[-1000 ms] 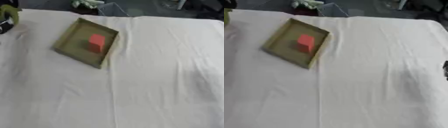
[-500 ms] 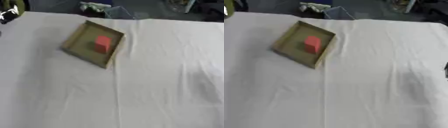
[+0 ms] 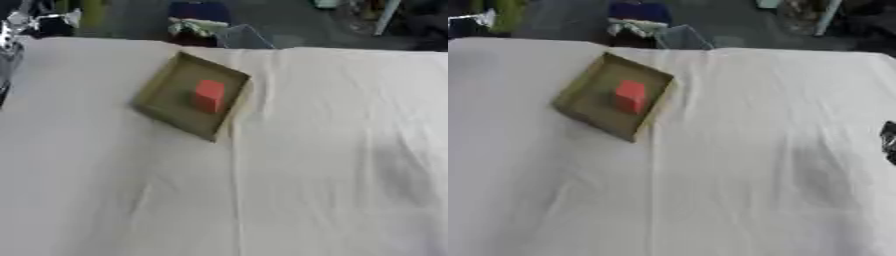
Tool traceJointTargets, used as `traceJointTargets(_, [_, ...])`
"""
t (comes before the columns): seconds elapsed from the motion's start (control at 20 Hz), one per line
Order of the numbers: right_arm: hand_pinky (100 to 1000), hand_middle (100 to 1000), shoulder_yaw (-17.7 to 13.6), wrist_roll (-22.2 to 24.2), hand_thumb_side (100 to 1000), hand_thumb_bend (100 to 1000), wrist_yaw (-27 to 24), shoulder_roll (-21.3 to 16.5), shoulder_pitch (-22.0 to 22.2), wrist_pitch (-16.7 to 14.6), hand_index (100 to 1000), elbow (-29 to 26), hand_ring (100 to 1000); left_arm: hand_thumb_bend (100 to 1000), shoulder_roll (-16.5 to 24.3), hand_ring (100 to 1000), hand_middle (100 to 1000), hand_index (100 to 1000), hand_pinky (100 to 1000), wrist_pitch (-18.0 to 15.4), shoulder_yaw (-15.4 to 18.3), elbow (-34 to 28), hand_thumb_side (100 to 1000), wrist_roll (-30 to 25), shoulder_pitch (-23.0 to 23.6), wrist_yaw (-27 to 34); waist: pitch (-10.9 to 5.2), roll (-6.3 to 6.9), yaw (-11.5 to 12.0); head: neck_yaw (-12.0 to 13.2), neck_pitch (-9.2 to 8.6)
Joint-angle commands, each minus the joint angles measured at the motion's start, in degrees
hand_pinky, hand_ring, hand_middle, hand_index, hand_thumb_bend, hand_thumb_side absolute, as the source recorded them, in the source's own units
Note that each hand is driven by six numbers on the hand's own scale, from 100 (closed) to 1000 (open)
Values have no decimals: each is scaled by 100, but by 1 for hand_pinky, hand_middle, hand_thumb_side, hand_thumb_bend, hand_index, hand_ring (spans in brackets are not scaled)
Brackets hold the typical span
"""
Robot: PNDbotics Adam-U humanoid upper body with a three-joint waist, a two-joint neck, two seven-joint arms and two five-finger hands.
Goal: Pick up objects on the table and place them in the box.
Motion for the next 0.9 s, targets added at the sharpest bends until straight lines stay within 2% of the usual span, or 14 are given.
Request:
traceJointTargets(0.05, [739, 612, -40, 10, 356, 177, 84, -87, -56, -1, 886, -152, 967, 100, -198, 404, 425, 589, 561, -174, -244, -114, 178, -394, -197, -167, -129, 2, 4, 21, 56])
traceJointTargets(0.35, [739, 611, -35, 24, 356, 175, 83, -81, -59, 0, 886, -143, 970, 100, -753, 448, 475, 638, 587, -391, -477, 303, 167, -710, -277, -728, -120, 0, -41, 78, 101])
traceJointTargets(0.5, [739, 611, -30, 28, 356, 174, 64, -88, -56, -4, 885, -134, 971, 100, -893, 487, 538, 703, 608, -496, -511, 467, 143, -792, -258, -902, -108, 8, -54, 82, 127])
traceJointTargets(0.55, [739, 611, -31, 28, 356, 173, 60, -90, -55, -5, 885, -133, 971, 130, -900, 553, 618, 778, 655, -536, -526, 469, 202, -823, -240, -960, -105, 8, -53, 80, 131])
traceJointTargets(0.6, [739, 611, -35, 24, 356, 173, 56, -95, -52, -4, 885, -132, 971, 248, -893, 607, 700, 830, 696, -585, -547, 433, 377, -890, -206, -1062, -104, 9, -44, 79, 139])
traceJointTargets(0.7, [739, 610, -46, 15, 356, 172, 49, -111, -36, 3, 885, -126, 972, 407, -877, 678, 777, 871, 747, -640, -523, 307, 578, -996, -132, -1238, -108, 9, -13, 79, 154])
traceJointTargets(0.8, [739, 610, -54, 5, 356, 172, 39, -118, -16, 5, 885, -124, 972, 487, -834, 708, 809, 886, 770, -619, -441, 60, 696, -957, -9, -1334, -114, 8, 24, 67, 160])
traceJointTargets(0.9, [738, 609, -63, -3, 357, 171, 32, -126, 4, 6, 885, -128, 972, 478, -722, 718, 818, 889, 783, -537, -284, -370, 739, -846, 231, -1267, -122, 7, 73, 39, 160])
